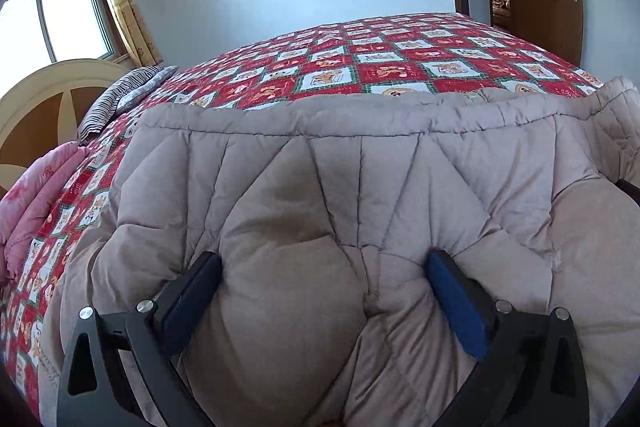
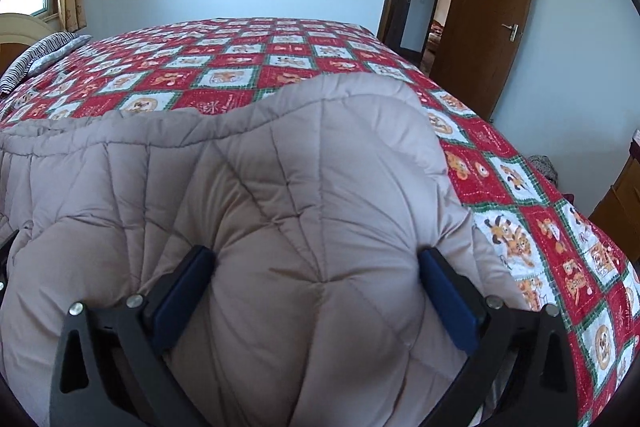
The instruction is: Fold large clothes
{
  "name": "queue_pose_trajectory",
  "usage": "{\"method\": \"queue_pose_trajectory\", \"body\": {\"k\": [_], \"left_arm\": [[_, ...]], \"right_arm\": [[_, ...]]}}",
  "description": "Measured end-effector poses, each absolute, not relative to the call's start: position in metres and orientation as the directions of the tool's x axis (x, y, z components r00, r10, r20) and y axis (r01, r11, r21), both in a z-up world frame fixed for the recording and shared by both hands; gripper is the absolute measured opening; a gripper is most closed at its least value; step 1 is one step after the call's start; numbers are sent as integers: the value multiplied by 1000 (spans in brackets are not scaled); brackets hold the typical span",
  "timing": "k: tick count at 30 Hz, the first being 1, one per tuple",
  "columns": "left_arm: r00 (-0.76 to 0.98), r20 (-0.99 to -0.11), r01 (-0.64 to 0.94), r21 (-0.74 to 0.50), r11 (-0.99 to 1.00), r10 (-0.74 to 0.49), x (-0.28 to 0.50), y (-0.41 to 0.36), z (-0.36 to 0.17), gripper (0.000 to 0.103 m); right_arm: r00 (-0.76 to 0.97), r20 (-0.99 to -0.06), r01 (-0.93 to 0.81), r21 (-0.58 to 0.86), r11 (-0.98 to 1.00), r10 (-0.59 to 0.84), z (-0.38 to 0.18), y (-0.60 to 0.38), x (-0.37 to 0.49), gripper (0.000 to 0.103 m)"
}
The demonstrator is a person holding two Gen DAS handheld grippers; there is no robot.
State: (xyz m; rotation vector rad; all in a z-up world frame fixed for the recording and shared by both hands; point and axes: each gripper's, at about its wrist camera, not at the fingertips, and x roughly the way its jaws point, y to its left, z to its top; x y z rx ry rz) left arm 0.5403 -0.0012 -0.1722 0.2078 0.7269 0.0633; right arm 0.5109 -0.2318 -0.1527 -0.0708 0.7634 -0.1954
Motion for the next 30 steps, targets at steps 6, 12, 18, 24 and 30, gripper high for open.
{"method": "queue_pose_trajectory", "body": {"k": [6, 12, 18, 24, 30], "left_arm": [[707, -702, 45, 173, 984, 91, 544, 4, -167, 102], [755, -649, -10, 139, 990, 98, 501, 27, -129, 102], [758, -638, -81, 112, 990, 134, 461, 59, -137, 102], [782, -597, -199, 31, 980, 177, 407, 117, -128, 102], [772, -617, -306, -150, 940, 153, 350, 183, -134, 102]], "right_arm": [[736, -656, 139, -94, 986, -167, -123, -220, 475, 102], [805, -593, -34, -80, 996, -20, -108, -155, 409, 103], [765, -643, -80, -116, 990, -14, -155, -127, 409, 103], [727, -687, -92, -103, 990, -4, -162, -128, 420, 103], [779, -627, -85, -106, 991, 0, -145, -125, 395, 103]]}}
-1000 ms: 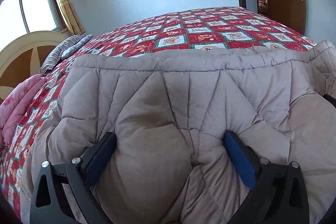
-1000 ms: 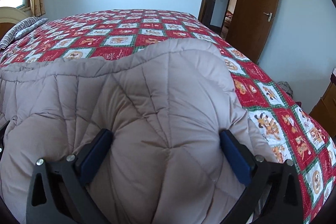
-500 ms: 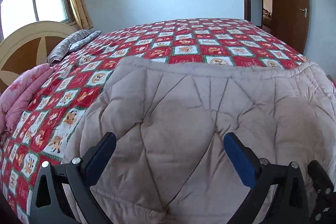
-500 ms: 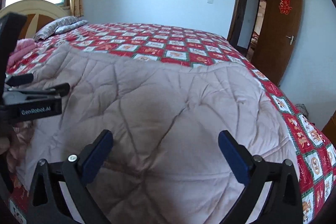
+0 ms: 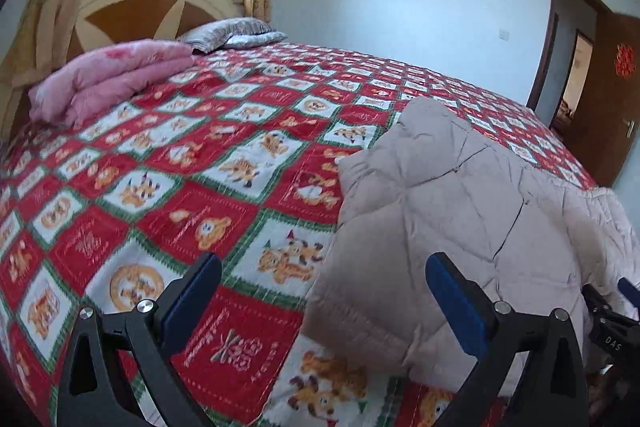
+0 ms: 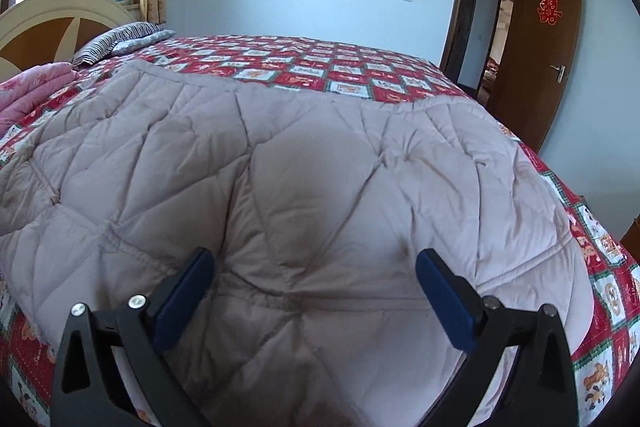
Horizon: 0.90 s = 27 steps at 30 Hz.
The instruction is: Fold large clothes
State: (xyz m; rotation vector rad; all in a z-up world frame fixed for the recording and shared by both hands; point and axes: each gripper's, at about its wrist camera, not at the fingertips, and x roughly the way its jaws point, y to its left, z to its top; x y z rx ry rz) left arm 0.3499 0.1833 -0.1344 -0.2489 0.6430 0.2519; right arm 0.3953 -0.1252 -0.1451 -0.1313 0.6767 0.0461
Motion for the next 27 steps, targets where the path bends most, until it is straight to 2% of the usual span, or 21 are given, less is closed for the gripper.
{"method": "queue_pose_trajectory", "body": {"k": [2, 5, 7, 15, 17, 18, 19, 21, 27], "left_arm": [[757, -648, -302, -226, 926, 89, 343, 191, -148, 102], [733, -679, -281, -265, 922, 28, 352, 182, -160, 102], [745, -667, -249, -316, 916, -27, 360, 172, -164, 102], [746, -661, -242, -383, 891, -81, 401, 163, -181, 102], [766, -632, -209, -423, 882, -121, 403, 165, -181, 80], [767, -626, -186, -426, 885, -140, 404, 164, -179, 59], [767, -625, -168, -414, 895, -145, 405, 161, -174, 45], [778, -606, -112, -391, 913, -164, 403, 154, -157, 30], [850, -491, 49, -289, 956, -192, 385, 130, -90, 25]], "right_arm": [[751, -661, -94, -116, 989, -6, -159, -119, 397, 103], [744, -667, -89, -151, 984, -35, -164, -114, 400, 103], [738, -673, -90, -168, 982, -48, -167, -112, 401, 103], [703, -710, -100, -151, 983, -38, -173, -118, 406, 103], [702, -711, -100, -145, 984, -34, -173, -118, 405, 103], [703, -710, -99, -144, 985, -33, -173, -118, 405, 103], [705, -709, -99, -144, 985, -33, -172, -118, 404, 103], [711, -702, -97, -137, 986, -28, -170, -120, 402, 103], [730, -682, -117, -82, 990, 29, -155, -133, 388, 100]]}}
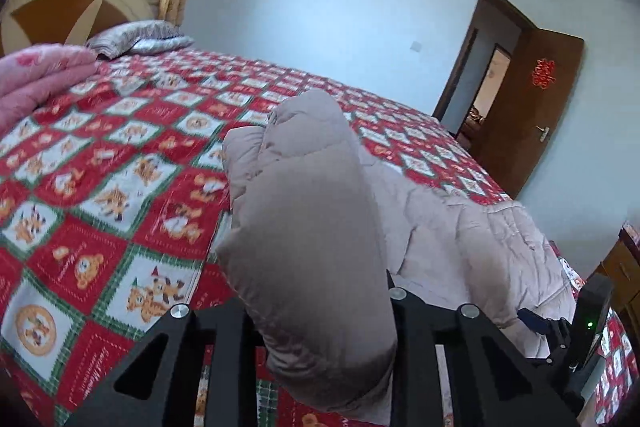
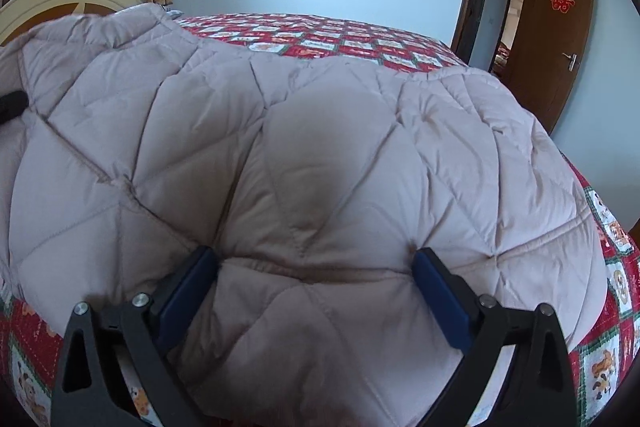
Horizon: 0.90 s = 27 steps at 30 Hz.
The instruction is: Fold large clothes
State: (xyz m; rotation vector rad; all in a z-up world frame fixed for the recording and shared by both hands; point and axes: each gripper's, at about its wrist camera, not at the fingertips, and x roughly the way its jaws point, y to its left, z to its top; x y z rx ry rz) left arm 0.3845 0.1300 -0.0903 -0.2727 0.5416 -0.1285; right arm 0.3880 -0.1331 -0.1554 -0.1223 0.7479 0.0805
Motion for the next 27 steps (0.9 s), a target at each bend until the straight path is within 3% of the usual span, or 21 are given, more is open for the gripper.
{"method": "queue_pose_trajectory", "body": {"k": [5, 12, 27], "left_arm": [[874, -418, 177, -202, 963, -248, 379, 88, -46, 25], [859, -378, 340, -85, 937, -346, 390, 11, -12, 25], [693, -509, 621, 61, 782, -511, 401, -164, -47, 23]], "right_arm": [[764, -644, -100, -61, 993, 38, -132, -155, 372, 98], [780, -618, 34, -108, 994, -93, -111, -210, 361, 98], [700, -661, 285, -89, 954, -271, -112, -332, 327, 99]]}}
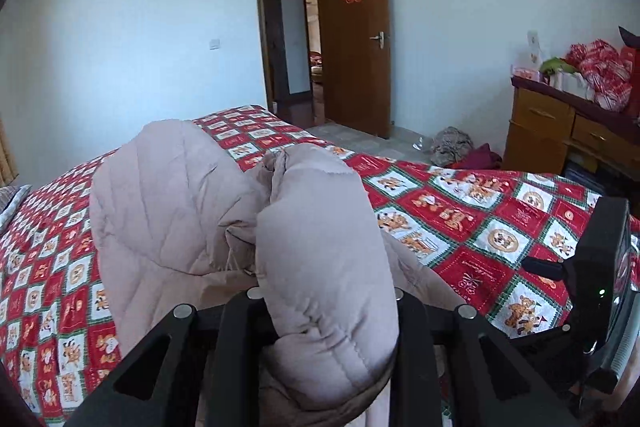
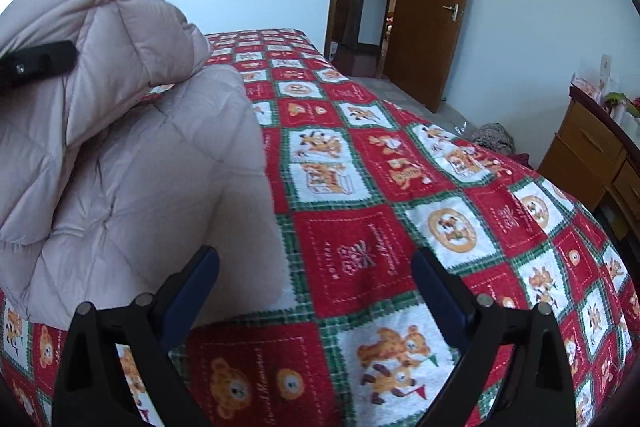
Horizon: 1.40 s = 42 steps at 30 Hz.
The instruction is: Fold large clothes
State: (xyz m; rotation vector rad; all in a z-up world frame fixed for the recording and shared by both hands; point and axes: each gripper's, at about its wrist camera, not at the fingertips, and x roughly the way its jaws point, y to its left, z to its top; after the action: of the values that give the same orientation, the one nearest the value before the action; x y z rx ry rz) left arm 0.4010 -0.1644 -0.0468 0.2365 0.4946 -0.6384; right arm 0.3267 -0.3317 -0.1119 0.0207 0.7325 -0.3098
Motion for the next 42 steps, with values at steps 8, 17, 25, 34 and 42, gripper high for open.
{"method": "queue_pose_trajectory", "body": {"k": [8, 17, 25, 34, 42], "left_arm": [[634, -577, 709, 168, 685, -515, 385, -222, -81, 23], [641, -576, 701, 170, 693, -507, 387, -226, -92, 24], [638, -573, 701, 154, 697, -515, 381, -228, -91, 44], [796, -333, 582, 192, 790, -505, 332, -177, -34, 87], [906, -397, 111, -115, 987, -148, 456, -42, -42, 89]], "right_arm": [[678, -666, 371, -54, 927, -310, -117, -371, 296, 99], [651, -695, 381, -47, 923, -304, -130, -374, 294, 99], [639, -704, 387, -53, 920, -310, -133, -375, 296, 99], [634, -713, 387, -44, 921, -300, -135, -376, 296, 99], [630, -712, 366, -79, 927, -310, -136, -370, 299, 99]]}}
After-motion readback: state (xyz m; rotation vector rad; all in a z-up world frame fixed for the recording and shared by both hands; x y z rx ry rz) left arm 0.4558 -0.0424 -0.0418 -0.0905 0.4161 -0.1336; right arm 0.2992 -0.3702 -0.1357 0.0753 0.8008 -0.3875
